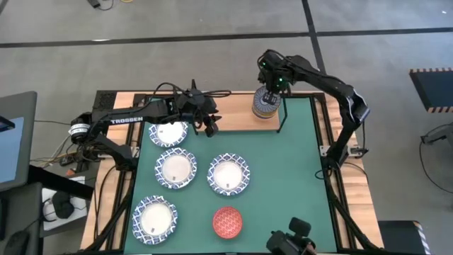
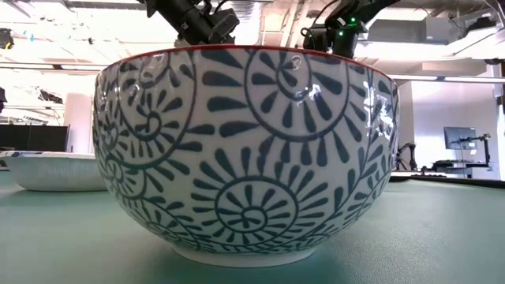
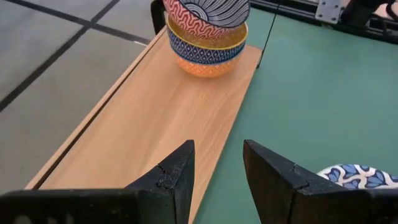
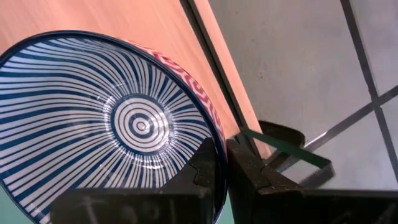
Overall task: Place and stack bowls onto a shelf
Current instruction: Stack the dark blue ceramic bowl on top of the yellow ceramic bowl on the shelf
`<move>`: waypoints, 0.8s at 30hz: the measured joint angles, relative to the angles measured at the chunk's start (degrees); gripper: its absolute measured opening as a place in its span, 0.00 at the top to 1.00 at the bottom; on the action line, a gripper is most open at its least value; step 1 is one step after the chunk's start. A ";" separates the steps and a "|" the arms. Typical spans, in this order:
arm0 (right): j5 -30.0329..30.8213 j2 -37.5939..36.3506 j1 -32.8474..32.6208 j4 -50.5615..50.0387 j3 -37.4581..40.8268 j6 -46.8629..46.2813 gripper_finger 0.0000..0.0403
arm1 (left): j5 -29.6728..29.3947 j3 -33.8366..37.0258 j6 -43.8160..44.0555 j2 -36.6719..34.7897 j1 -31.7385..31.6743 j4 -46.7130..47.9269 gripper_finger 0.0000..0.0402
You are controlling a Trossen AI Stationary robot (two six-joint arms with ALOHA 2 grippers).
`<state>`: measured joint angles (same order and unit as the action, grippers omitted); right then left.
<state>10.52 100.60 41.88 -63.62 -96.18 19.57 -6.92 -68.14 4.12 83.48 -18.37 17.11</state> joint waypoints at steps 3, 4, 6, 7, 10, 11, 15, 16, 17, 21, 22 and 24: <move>-0.05 0.00 0.26 -0.12 0.00 1.11 0.89 | 0.01 0.00 0.05 0.00 0.00 -0.09 0.69; -0.04 0.00 0.08 -0.21 0.00 1.33 0.89 | -0.02 0.00 0.13 0.00 0.00 -0.11 0.69; -0.64 0.01 -0.21 -0.19 0.00 1.45 0.88 | 0.01 0.00 0.44 0.00 0.00 -0.09 0.69; -1.82 0.02 -0.24 -0.19 0.00 1.51 0.88 | 0.01 0.00 0.72 0.00 0.00 -0.10 0.69; -4.28 0.02 -0.27 0.14 0.00 1.53 0.86 | 0.01 0.00 1.60 0.00 0.03 -0.02 0.69; -4.21 0.02 -0.33 0.80 0.21 1.67 0.85 | 0.00 0.00 1.93 0.00 0.11 0.11 0.69; -3.70 0.13 -0.12 0.72 1.18 1.86 0.85 | -0.02 0.00 3.55 0.00 0.50 0.24 0.69; -3.79 0.13 0.01 0.43 1.18 1.93 0.85 | 0.01 0.00 3.87 0.00 0.69 0.24 0.69; -4.06 0.07 0.08 0.51 1.18 1.95 0.85 | 0.01 0.00 3.99 0.00 0.83 0.24 0.69; -4.33 0.07 -0.27 0.48 1.16 1.91 0.84 | 0.01 0.00 4.11 0.00 1.54 0.22 0.69; -4.39 0.07 -0.27 0.40 1.18 1.70 0.84 | -0.02 0.00 4.13 0.00 1.63 0.22 0.69; -4.57 0.07 -0.23 0.37 1.16 1.60 0.84 | -0.65 0.00 4.11 0.00 1.91 0.22 0.69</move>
<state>5.95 100.66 41.65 -63.25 -95.02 21.17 -7.58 -68.14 8.23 83.48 -16.46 17.32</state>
